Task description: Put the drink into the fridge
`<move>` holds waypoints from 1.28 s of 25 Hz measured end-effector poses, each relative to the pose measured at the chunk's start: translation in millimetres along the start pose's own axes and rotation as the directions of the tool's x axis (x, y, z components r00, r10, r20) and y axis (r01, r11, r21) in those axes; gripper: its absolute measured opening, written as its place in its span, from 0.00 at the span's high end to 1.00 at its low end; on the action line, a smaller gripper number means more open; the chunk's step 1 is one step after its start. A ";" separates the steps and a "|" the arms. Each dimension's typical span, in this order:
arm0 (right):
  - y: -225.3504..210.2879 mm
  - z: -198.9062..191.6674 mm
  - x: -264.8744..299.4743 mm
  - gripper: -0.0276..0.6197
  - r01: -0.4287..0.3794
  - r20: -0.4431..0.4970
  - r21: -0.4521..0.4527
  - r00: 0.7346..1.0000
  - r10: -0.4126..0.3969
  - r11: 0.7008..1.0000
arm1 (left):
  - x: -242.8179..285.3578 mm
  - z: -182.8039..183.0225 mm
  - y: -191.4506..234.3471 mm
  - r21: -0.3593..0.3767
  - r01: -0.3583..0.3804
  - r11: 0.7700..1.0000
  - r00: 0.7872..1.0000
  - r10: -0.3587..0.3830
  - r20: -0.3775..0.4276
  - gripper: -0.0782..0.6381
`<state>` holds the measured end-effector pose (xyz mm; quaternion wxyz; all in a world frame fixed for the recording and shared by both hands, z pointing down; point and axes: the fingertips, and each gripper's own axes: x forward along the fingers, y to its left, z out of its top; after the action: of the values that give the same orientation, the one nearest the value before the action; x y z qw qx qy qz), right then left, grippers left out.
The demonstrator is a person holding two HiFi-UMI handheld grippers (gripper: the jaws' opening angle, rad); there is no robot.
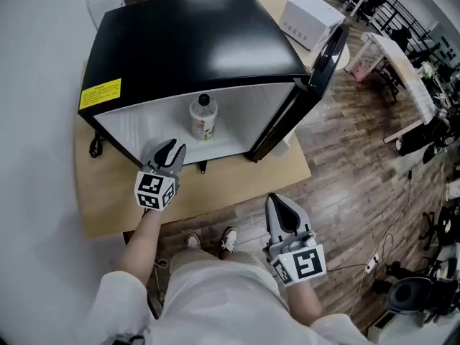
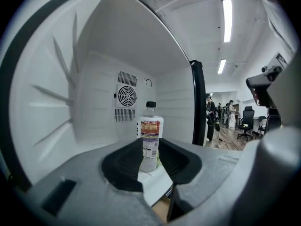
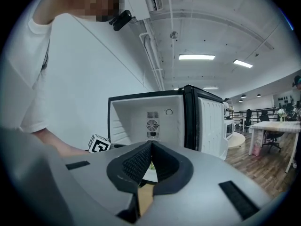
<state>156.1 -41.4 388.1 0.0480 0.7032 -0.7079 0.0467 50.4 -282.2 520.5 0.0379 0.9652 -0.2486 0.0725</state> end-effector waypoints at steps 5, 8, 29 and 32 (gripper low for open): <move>6.2 11.0 11.2 0.96 -0.085 0.042 0.027 0.996 0.084 0.996 | -21.8 12.2 -4.7 -0.020 -0.037 0.999 0.999 0.038 0.029 0.84; 6.7 21.8 16.4 0.96 -0.127 0.087 0.032 0.988 0.124 0.991 | -35.7 23.1 -8.3 -0.031 -0.058 0.998 0.997 0.059 0.053 0.87; -45.0 35.3 40.6 0.96 -0.245 0.147 0.172 0.964 0.221 0.954 | -152.1 133.0 -27.1 0.094 -0.244 0.965 0.950 0.219 0.224 0.87; -58.8 35.7 40.2 0.96 -0.222 0.148 0.170 0.969 0.198 0.960 | -176.3 137.9 -28.6 0.066 -0.295 0.953 0.930 0.271 0.248 0.87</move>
<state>214.5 -86.3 358.1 -0.0691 0.6267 -0.7729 0.0715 -71.7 -188.7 355.4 -0.0524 0.9215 -0.3840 -0.0253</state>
